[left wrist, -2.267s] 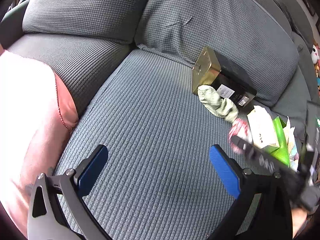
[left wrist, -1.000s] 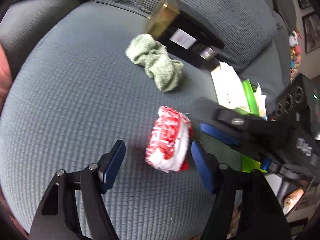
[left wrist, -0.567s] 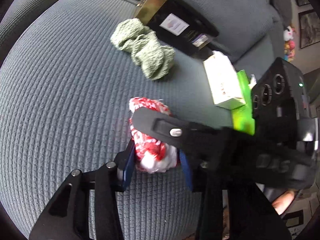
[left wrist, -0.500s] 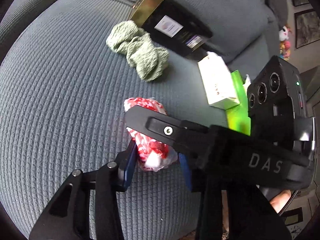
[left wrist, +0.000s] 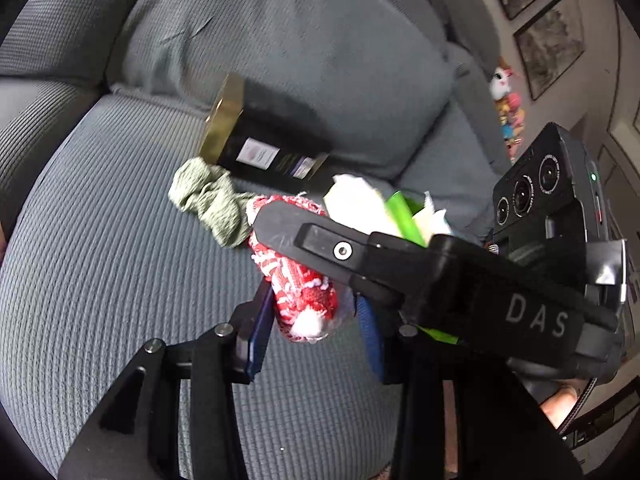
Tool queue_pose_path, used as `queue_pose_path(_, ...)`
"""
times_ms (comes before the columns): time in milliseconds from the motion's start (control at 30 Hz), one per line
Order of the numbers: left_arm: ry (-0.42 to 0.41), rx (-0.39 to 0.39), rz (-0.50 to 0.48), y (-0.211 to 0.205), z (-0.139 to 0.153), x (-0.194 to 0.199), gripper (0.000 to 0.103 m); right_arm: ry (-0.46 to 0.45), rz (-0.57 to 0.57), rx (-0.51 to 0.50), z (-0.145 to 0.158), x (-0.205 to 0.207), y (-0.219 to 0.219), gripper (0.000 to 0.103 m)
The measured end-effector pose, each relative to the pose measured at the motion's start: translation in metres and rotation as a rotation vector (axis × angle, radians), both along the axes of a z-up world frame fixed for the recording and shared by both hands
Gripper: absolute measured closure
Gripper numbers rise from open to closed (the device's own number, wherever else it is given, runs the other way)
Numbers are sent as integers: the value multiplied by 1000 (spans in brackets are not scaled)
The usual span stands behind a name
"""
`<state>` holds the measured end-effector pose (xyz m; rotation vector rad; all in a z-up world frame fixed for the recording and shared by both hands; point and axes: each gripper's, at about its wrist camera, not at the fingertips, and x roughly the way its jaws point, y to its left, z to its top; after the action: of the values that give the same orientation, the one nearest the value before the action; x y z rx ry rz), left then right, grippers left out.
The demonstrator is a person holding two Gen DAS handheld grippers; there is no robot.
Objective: Organize soft objects
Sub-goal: 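Lift the red-and-white sock with the right gripper and carry it over the green box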
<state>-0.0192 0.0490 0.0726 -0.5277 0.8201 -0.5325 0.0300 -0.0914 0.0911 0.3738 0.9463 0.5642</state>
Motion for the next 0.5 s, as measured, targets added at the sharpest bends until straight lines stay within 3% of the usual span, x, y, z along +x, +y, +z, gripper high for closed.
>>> queue_pose_path(500, -122, -5, 22, -8, 16, -8, 66, -149, -41, -7, 27, -19, 8, 50)
